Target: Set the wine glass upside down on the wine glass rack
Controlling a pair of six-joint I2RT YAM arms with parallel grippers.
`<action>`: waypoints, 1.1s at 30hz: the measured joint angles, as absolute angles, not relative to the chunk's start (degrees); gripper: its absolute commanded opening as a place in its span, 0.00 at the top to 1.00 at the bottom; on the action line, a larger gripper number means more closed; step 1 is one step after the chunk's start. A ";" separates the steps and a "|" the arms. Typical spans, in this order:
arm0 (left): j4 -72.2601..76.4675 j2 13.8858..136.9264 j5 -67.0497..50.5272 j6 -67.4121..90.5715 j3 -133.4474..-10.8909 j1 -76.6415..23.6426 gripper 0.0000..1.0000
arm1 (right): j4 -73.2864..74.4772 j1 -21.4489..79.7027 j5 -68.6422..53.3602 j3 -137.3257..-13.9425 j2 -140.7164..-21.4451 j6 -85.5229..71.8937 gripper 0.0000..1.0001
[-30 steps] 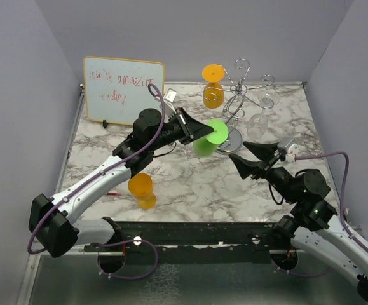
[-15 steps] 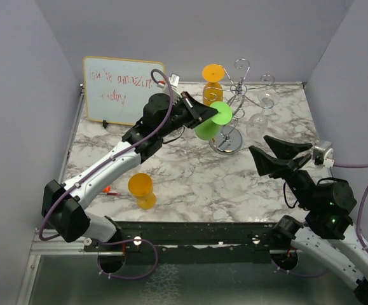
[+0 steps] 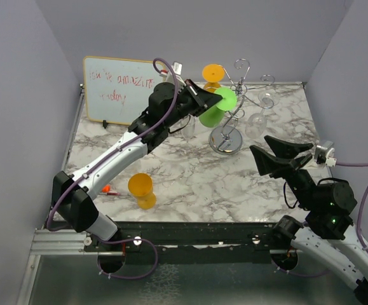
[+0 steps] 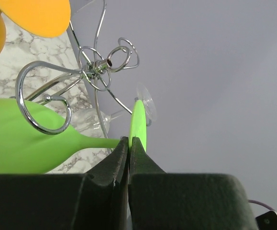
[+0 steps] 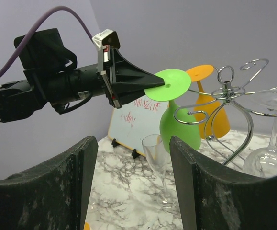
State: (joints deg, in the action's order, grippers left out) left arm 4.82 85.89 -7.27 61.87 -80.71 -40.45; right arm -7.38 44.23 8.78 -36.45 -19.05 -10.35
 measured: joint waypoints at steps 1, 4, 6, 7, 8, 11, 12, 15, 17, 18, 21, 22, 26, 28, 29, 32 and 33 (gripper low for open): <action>4.86 86.15 -7.11 61.87 -81.12 -40.42 1.00 | -7.38 44.23 8.80 -36.45 -19.07 -10.48 0.33; 4.78 86.96 -6.74 61.95 -82.19 -40.07 1.00 | -7.40 44.23 8.82 -36.45 -19.07 -10.59 0.33; 4.58 87.88 -6.55 62.17 -83.50 -39.72 1.00 | -7.42 44.23 8.82 -36.42 -19.07 -10.72 0.33; 4.56 88.29 -6.48 62.33 -84.07 -39.55 1.00 | -7.42 44.23 8.82 -36.45 -19.07 -10.79 0.33; 4.51 88.88 -6.42 62.57 -84.79 -39.31 1.00 | -7.42 44.23 8.82 -36.42 -19.07 -10.94 0.33; 4.25 90.52 -6.44 63.20 -86.26 -38.46 1.00 | -7.42 44.23 8.82 -36.45 -19.09 -11.09 0.33; 4.08 90.94 -6.44 63.33 -86.52 -38.22 1.00 | -7.40 44.23 8.82 -36.45 -19.09 -11.14 0.33; 3.84 91.61 -6.39 63.66 -86.67 -37.26 1.00 | -7.40 44.23 8.82 -36.42 -19.09 -11.25 0.33; 3.75 91.88 -6.37 63.94 -86.67 -36.71 1.00 | -7.40 44.23 8.82 -36.45 -19.09 -11.51 0.33; 3.75 91.96 -6.31 64.05 -86.67 -36.56 1.00 | -7.40 44.23 8.82 -36.45 -19.09 -11.57 0.33; 3.75 91.96 -5.78 64.14 -86.67 -36.29 1.00 | -7.42 44.23 8.82 -36.45 -19.11 -11.64 0.33; 3.77 91.96 -5.56 64.14 -86.67 -36.12 1.00 | -7.42 44.23 8.82 -36.42 -19.11 -11.66 0.33; 4.08 91.85 -4.08 64.31 -86.30 -35.68 1.00 | -7.42 44.23 8.82 -36.42 -19.25 -11.88 0.33; 4.89 91.20 -3.22 64.51 -84.88 -35.46 1.00 | -7.44 44.23 8.82 -36.45 -19.31 -11.99 0.33; 5.08 90.76 -3.01 64.62 -84.09 -35.31 1.00 | -7.42 44.23 8.82 -36.45 -19.33 -11.99 0.33; 5.80 89.76 -2.52 64.88 -82.26 -35.18 1.00 | -7.42 44.23 8.82 -36.45 -19.33 -12.01 0.33; 5.98 89.47 -2.42 64.93 -81.87 -35.07 1.00 | -7.42 44.23 8.82 -36.45 -19.33 -12.03 0.33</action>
